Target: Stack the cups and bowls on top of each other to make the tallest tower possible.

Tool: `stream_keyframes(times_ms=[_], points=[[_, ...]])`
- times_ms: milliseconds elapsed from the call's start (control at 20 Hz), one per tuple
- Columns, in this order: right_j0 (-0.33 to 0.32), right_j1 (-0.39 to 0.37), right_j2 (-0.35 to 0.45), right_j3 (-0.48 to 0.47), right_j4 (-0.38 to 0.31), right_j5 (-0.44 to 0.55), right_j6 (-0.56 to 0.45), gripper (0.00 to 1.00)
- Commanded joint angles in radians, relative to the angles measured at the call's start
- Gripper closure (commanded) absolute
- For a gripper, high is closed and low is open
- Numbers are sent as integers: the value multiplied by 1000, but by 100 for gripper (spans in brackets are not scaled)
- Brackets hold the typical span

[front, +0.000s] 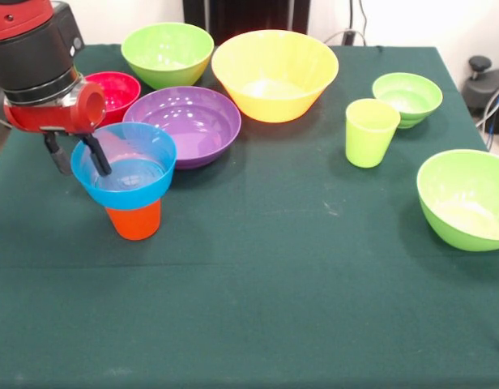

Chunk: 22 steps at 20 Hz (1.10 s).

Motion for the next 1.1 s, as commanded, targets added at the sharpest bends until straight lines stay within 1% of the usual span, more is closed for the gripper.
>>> stream_keyframes(times_ms=[50, 250, 400, 500, 700, 950, 1100], points=[[4, -9, 14, 49, -26, 43, -267, 0], [-16, -82, 33, 112, 7, 78, -259, 0], [-30, -123, 49, 146, 26, 84, -248, 0], [-30, -133, 59, 149, 34, 91, -248, 0], [-51, -165, 89, 203, 63, 94, -243, 0], [-75, -220, 131, 273, 120, 118, -235, 0], [-82, -241, 146, 288, 147, 134, -229, 0]])
